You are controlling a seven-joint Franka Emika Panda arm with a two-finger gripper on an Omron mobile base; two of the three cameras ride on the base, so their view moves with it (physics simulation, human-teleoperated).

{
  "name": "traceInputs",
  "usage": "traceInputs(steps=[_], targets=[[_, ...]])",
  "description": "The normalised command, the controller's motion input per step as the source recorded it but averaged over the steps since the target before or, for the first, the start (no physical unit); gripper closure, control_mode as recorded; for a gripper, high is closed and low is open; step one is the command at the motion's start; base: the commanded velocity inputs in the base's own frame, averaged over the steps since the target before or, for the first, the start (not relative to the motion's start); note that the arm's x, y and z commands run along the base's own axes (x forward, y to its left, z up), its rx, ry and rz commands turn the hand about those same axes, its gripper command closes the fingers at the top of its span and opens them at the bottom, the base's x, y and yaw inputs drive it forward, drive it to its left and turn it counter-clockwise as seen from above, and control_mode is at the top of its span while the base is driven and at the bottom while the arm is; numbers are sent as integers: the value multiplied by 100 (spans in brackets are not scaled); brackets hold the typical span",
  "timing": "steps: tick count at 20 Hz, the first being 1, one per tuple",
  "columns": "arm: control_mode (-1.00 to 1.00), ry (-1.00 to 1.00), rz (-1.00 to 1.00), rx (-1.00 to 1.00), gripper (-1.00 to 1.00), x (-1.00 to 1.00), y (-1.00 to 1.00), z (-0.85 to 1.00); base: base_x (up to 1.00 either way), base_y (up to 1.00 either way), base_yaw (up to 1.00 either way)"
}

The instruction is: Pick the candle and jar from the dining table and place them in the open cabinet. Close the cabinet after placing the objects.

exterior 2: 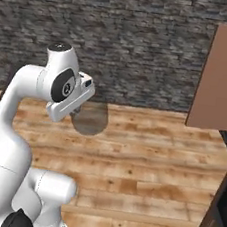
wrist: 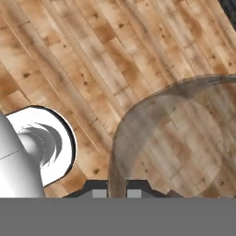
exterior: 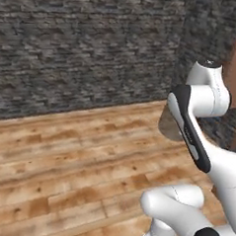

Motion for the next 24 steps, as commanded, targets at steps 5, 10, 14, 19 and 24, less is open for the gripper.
traceInputs(steps=[5,10,14,19,24], targets=[[100,0,0,0,100,0,0,0,-6,-23,-73],[100,0,0,0,100,0,0,0,-38,5,-50],[100,0,0,0,100,0,0,0,-28,0,-47],[100,0,0,0,100,0,0,0,-10,0,-47],[100,0,0,0,100,0,0,0,1,15,-41]])
